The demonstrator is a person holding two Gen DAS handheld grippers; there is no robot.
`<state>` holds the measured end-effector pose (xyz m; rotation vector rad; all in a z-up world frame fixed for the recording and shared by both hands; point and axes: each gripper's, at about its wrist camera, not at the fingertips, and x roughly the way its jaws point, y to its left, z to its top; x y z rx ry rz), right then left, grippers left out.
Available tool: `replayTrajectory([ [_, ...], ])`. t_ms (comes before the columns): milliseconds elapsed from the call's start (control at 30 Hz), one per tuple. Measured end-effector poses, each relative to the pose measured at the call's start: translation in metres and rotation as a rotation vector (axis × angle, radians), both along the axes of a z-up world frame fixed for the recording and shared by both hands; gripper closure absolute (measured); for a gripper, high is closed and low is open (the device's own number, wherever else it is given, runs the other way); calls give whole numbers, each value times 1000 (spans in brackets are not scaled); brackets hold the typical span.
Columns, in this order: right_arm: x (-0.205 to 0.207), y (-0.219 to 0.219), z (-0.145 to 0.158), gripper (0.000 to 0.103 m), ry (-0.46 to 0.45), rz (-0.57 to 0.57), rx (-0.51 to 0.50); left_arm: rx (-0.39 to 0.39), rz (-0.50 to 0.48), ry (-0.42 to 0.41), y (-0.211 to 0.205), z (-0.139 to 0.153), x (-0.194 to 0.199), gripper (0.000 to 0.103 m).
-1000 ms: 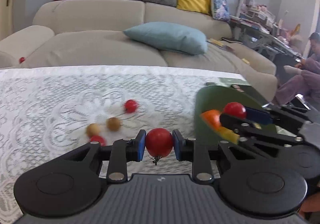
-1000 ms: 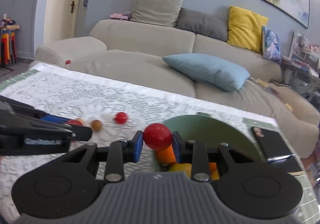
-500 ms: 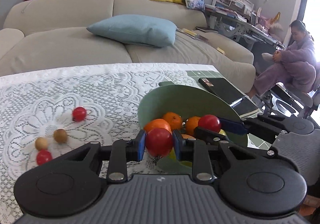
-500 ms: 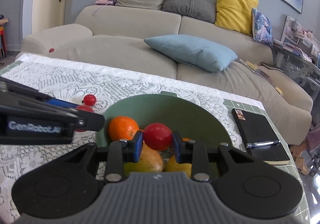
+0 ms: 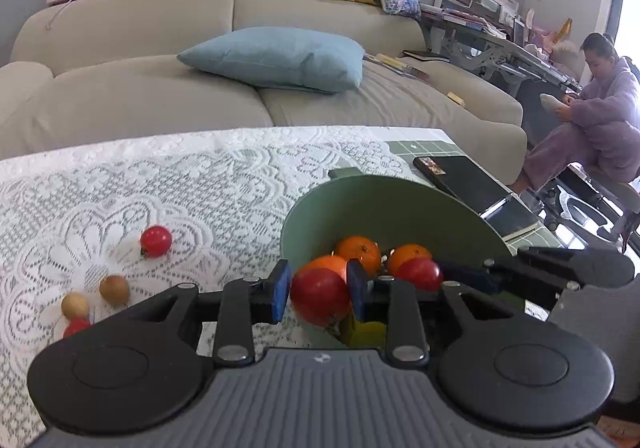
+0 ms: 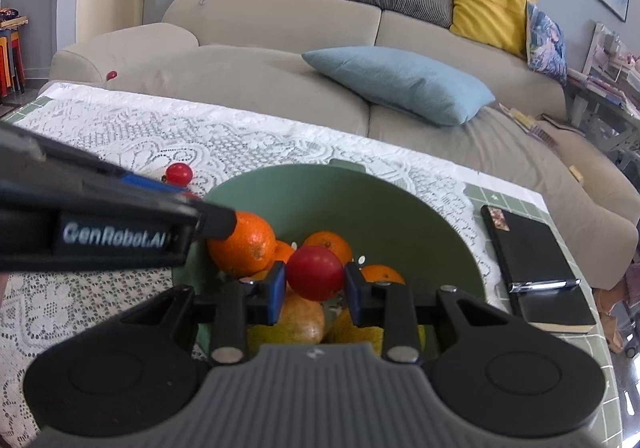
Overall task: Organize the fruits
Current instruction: 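Carry both tomatoes into the green colander and open both tools, then move both tools back over the remaining tomatoes and brown fruits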
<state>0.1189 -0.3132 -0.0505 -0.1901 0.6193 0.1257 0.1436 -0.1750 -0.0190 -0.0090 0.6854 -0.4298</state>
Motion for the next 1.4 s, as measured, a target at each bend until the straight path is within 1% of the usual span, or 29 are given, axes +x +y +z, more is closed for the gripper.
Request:
replayTrajectory([
  [200,3,-3,1,75,3,-18,-7,-22,-36,-2,-5,1,7,69],
  [300,5,-4,0,75,8,-15,-2,-10,-64,24,-10,-5,9,69],
  [400,6,-5,0,75,9,-14,0,4,-71,10,-10,-8,8,69],
  [633,7,-6,1,75,14,-17,11,-50,-70,40,0,-8,12,69],
  [700,8,-5,1,74,15,-17,8,-61,-64,49,2,-8,13,63],
  [733,8,-5,2,73,15,-18,5,-71,-66,53,3,-8,13,63],
  [800,8,-4,3,64,11,-19,5,-95,-72,61,6,-7,13,57],
  [967,7,-2,6,63,-2,-21,3,-126,-70,58,12,-1,11,49],
  [1167,1,3,13,59,-25,-23,18,-165,-55,50,26,8,7,48],
  [1267,-3,10,18,52,-46,-19,33,-181,-49,41,36,13,4,48],
  [1367,-8,20,24,51,-69,-7,53,-176,-29,26,46,19,-1,48],
  [1400,-9,24,26,49,-76,-4,64,-170,-23,19,49,21,-2,48],
])
